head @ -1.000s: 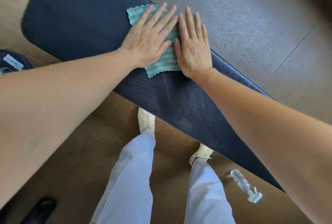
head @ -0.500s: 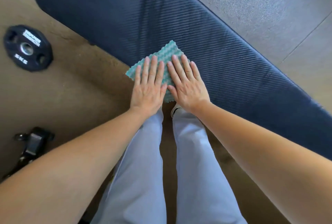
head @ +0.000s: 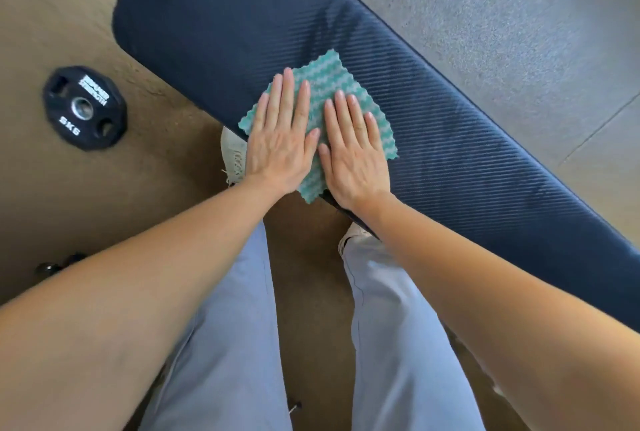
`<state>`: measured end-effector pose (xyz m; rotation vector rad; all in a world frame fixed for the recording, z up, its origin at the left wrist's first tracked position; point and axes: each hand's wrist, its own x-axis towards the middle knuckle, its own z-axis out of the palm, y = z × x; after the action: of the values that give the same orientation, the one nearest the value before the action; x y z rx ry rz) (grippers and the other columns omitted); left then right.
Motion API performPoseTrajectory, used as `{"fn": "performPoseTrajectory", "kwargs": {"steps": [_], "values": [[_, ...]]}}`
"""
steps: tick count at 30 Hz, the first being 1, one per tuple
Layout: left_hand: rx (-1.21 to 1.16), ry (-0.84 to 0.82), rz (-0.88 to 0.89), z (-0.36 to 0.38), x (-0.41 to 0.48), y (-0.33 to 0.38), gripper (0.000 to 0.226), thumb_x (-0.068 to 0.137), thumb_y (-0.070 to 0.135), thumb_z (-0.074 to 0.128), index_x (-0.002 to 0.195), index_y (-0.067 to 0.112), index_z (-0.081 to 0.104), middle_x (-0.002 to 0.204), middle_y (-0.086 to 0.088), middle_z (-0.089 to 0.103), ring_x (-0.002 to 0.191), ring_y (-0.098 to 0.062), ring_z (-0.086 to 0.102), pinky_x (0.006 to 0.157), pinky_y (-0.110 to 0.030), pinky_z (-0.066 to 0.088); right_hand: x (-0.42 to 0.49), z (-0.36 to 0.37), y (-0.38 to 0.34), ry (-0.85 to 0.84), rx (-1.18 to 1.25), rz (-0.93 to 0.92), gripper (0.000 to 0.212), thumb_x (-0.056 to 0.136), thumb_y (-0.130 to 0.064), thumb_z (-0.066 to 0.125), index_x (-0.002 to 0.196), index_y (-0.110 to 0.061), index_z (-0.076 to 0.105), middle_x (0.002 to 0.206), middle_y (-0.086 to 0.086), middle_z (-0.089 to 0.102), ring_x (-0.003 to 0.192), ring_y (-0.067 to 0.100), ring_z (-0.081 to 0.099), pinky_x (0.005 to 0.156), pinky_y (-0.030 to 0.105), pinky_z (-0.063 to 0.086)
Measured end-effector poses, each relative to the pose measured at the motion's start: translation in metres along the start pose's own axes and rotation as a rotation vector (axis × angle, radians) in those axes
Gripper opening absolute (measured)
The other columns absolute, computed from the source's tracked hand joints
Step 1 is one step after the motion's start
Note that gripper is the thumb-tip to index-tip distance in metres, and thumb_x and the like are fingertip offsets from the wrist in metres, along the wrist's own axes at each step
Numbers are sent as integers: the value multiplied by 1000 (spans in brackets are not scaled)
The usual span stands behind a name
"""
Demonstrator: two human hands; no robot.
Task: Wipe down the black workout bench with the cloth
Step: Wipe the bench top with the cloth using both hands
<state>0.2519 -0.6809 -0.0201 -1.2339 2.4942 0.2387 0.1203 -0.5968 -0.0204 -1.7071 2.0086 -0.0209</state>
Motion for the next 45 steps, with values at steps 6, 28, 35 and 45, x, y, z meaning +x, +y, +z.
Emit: {"fn": "performPoseTrajectory", "kwargs": {"steps": [6, 28, 35, 45], "values": [[-3, 95, 51, -37, 107, -60, 70, 107, 48, 13, 163, 8, -1, 171, -21, -1, 159, -33, 1, 130, -47, 7, 112, -39, 6, 77, -85, -55, 65, 108, -43, 21, 162, -10, 11, 171, 11, 8, 158, 26, 6, 128, 44, 6], [-118, -133, 48, 8, -39, -99, 75, 109, 48, 24, 163, 7, -10, 170, -20, -11, 158, -34, -11, 129, -51, 4, 18, 10, -85, -190, -85, 2, 67, 110, -44, 28, 163, -15, 2, 171, 8, -5, 157, 32, -11, 127, 54, 0], [-95, -82, -47, -13, 17, -121, 71, 109, 45, 21, 163, 7, -5, 170, -22, -5, 159, -34, -3, 130, -48, 5, 93, -15, -98, -153, -25, 57, 61, 110, -43, 23, 163, -18, 6, 171, 8, 2, 158, 30, -5, 128, 50, 1], [-147, 47, -21, -76, 207, -211, 69, 107, 48, 17, 164, 13, -1, 172, -17, 0, 160, -32, 0, 129, -50, 2, 295, -84, -84, -20, -69, 60, 62, 107, -46, 13, 163, -22, 3, 172, 2, 1, 158, 29, -1, 128, 48, 5]]}}
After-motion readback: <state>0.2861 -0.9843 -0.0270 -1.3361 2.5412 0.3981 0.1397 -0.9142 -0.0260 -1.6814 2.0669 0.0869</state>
